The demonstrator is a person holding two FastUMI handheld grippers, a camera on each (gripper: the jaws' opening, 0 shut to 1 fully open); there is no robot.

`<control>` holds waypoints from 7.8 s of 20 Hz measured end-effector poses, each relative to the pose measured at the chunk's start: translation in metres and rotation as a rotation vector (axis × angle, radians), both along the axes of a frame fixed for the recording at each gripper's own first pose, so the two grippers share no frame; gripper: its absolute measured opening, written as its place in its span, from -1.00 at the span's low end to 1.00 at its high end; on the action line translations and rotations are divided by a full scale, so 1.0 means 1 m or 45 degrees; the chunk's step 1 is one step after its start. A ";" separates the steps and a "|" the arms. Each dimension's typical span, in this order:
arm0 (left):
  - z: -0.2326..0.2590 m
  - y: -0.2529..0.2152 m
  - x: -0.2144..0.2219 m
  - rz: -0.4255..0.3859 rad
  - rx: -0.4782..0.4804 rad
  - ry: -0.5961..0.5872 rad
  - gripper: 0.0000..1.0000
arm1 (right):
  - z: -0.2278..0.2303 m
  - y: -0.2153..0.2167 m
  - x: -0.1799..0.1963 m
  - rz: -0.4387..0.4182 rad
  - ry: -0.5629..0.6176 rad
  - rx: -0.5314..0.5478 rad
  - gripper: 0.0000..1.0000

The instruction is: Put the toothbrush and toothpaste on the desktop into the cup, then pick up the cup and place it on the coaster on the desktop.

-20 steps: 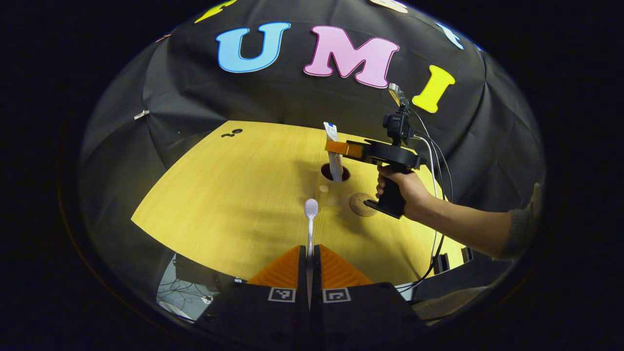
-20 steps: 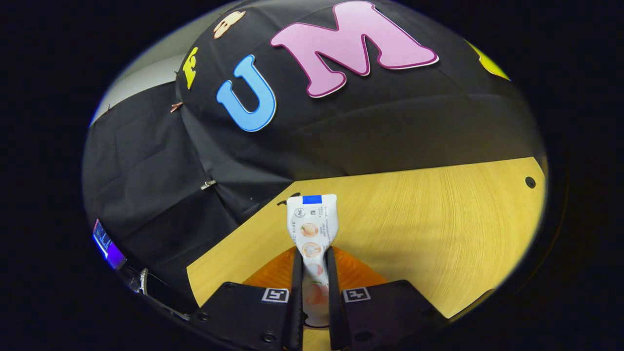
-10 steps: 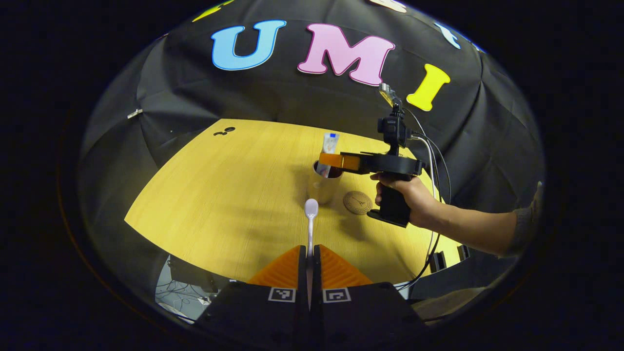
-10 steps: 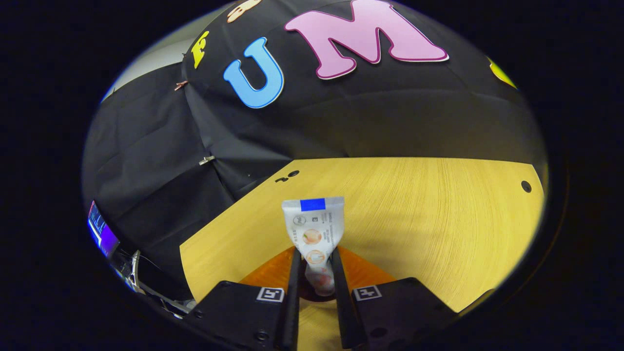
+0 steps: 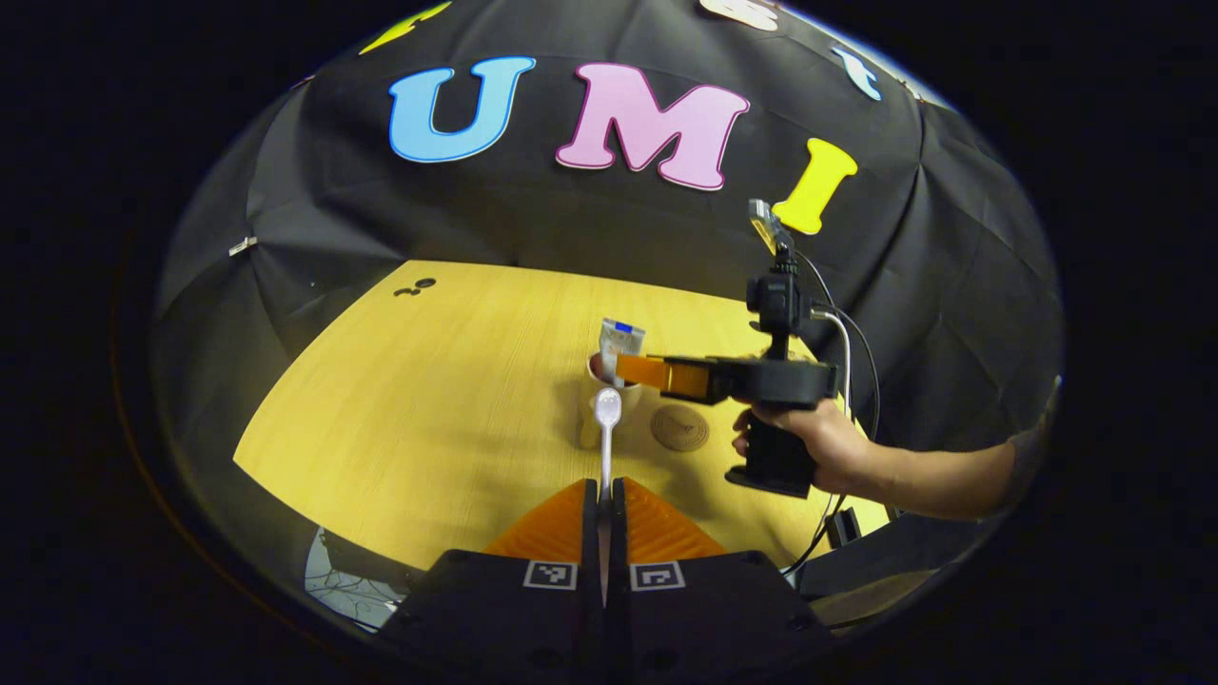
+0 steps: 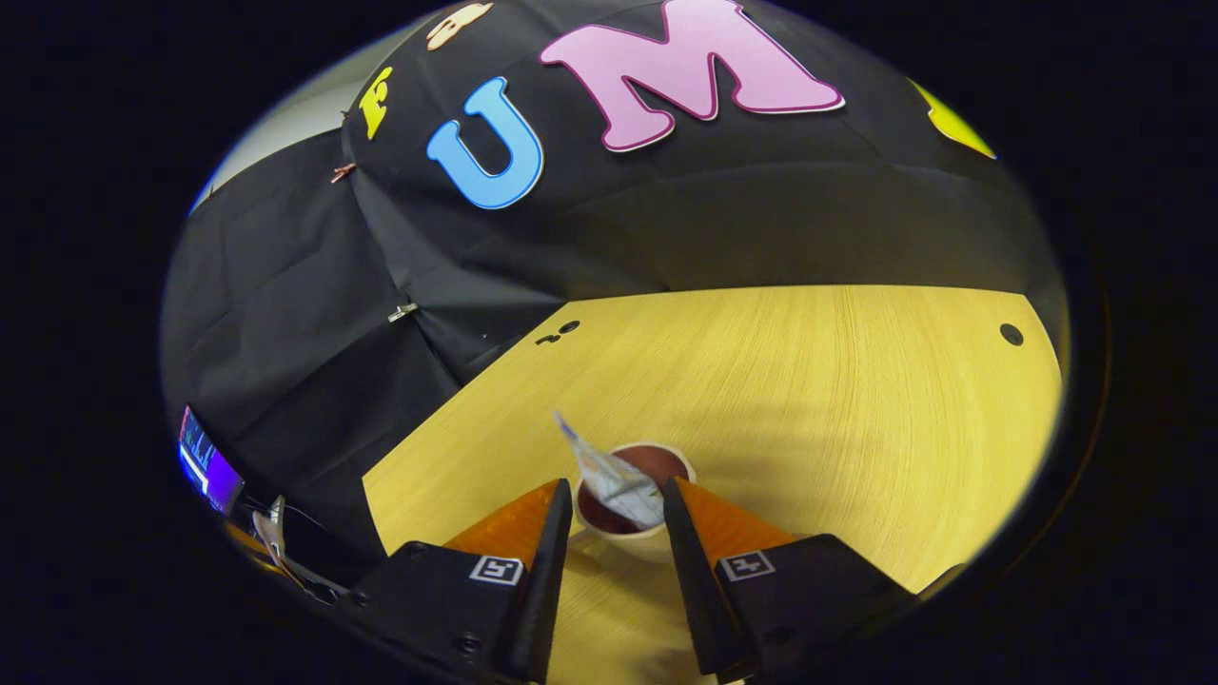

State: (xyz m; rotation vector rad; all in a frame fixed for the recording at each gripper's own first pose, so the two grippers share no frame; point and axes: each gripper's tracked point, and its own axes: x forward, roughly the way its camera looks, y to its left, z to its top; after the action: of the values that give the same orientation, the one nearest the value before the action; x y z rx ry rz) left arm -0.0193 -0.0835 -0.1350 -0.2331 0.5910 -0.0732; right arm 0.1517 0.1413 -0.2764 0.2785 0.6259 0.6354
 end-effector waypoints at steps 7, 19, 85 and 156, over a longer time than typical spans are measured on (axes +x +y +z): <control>0.049 -0.001 0.064 -0.068 -0.019 -0.229 -0.88 | 0.000 -0.038 -0.054 -0.048 0.100 0.013 0.20; 0.115 -0.046 0.185 -0.239 -0.306 -0.604 -0.88 | -0.004 -0.142 -0.136 -0.257 0.207 -0.056 0.20; -0.032 0.021 0.134 -0.713 0.255 -0.020 0.70 | -0.003 -0.246 -0.171 -0.674 0.305 -0.017 0.19; -0.167 -0.132 0.168 -0.703 0.444 0.499 -0.38 | -0.050 -0.380 -0.228 -0.986 0.490 0.095 0.20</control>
State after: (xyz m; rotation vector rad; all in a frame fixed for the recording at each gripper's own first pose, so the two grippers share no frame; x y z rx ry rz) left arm 0.1483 -0.2157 -0.3016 0.2680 1.0339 -0.4612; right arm -0.0763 -0.2383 -0.3260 0.6802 0.7939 -0.1496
